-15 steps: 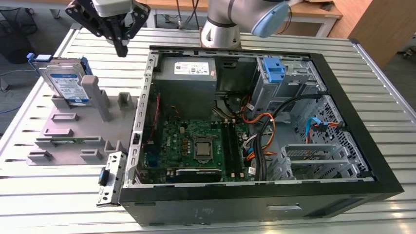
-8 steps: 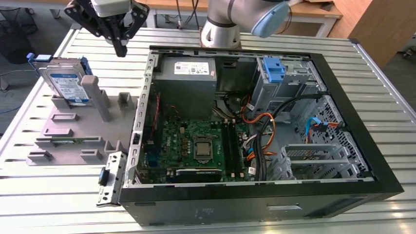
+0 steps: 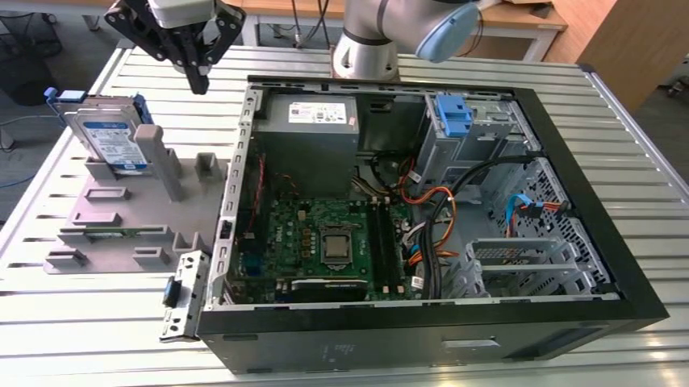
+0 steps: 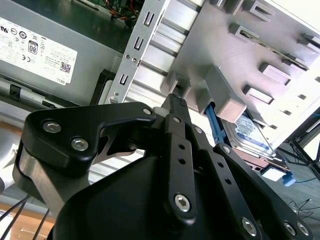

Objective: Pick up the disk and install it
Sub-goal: 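Reach for the disk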

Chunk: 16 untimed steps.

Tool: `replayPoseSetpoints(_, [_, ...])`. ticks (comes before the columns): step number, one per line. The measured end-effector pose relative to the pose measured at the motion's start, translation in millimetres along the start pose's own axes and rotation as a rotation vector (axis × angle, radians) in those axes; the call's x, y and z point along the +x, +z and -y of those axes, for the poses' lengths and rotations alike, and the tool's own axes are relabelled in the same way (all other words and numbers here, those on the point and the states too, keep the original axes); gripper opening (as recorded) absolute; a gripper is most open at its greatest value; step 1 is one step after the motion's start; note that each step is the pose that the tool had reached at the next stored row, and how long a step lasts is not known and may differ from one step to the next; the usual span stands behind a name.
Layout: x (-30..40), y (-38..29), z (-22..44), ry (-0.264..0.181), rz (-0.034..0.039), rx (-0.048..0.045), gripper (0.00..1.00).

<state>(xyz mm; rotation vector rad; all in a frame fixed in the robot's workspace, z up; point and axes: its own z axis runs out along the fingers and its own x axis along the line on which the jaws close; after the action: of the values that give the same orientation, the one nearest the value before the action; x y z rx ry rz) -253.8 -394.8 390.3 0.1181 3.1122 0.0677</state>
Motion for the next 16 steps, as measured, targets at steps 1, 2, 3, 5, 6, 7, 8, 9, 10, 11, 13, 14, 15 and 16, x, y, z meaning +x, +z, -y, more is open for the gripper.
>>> replayPoseSetpoints(1, [0.2, 0.0, 0.0, 0.000, 0.0000, 0.0001, 0.11])
replayPoseSetpoints(2, [0.4, 0.0, 0.0, 0.000, 0.0000, 0.0000, 0.11])
replayPoseSetpoints(3, [0.6, 0.0, 0.0, 0.000, 0.0000, 0.0000, 0.11])
replayPoseSetpoints(5, [1.0, 0.0, 0.1, 0.000, 0.0000, 0.0000, 0.11])
replayPoseSetpoints(6, [1.3, -0.1, 0.1, 0.000, 0.0000, 0.0001, 0.11])
replayPoseSetpoints(7, [1.4, -0.1, 0.1, 0.000, -0.0001, 0.0001, 0.11])
replayPoseSetpoints(8, [1.7, 0.0, 0.1, 0.000, 0.0000, 0.0000, 0.11])
replayPoseSetpoints(9, [1.9, 0.0, 0.1, 0.000, 0.0000, 0.0000, 0.11])
replayPoseSetpoints(10, [2.1, -0.1, 0.2, 0.000, 0.0000, 0.0000, 0.11])
replayPoseSetpoints(11, [2.3, -0.1, 0.2, 0.000, 0.0000, 0.0000, 0.11])
replayPoseSetpoints(13, [2.7, -0.1, 0.2, 0.000, 0.0000, 0.0001, 0.11])
replayPoseSetpoints(14, [2.9, -0.1, 0.2, 0.000, 0.0000, 0.0000, 0.11])
replayPoseSetpoints(15, [3.1, -0.1, 0.2, 0.000, 0.0000, 0.0001, 0.11])
replayPoseSetpoints(16, [3.2, -0.1, 0.2, 0.000, 0.0000, 0.0001, 0.11])
